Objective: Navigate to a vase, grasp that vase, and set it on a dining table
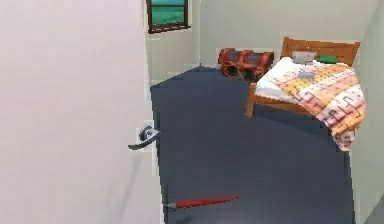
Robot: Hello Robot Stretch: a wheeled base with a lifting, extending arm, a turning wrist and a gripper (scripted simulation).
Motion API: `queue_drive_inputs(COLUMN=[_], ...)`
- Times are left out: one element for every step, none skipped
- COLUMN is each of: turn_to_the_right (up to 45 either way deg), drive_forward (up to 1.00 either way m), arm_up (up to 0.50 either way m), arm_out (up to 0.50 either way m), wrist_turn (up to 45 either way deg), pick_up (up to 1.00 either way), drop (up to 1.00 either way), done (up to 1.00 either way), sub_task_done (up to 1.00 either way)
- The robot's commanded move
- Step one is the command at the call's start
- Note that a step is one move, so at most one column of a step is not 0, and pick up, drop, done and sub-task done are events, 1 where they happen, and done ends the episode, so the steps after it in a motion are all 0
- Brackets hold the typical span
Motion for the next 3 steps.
queue_drive_inputs(turn_to_the_right=[-12.0, 0.0, 36.0], drive_forward=[0.00, 0.20, 0.00], arm_up=[0.00, 0.00, 0.00], arm_out=[0.00, 0.00, 0.00], wrist_turn=[0.0, 0.0, 0.0], pick_up=[0.00, 0.00, 0.00], drop=[0.00, 0.00, 0.00], done=[0.00, 0.00, 0.00], sub_task_done=[0.00, 0.00, 0.00])
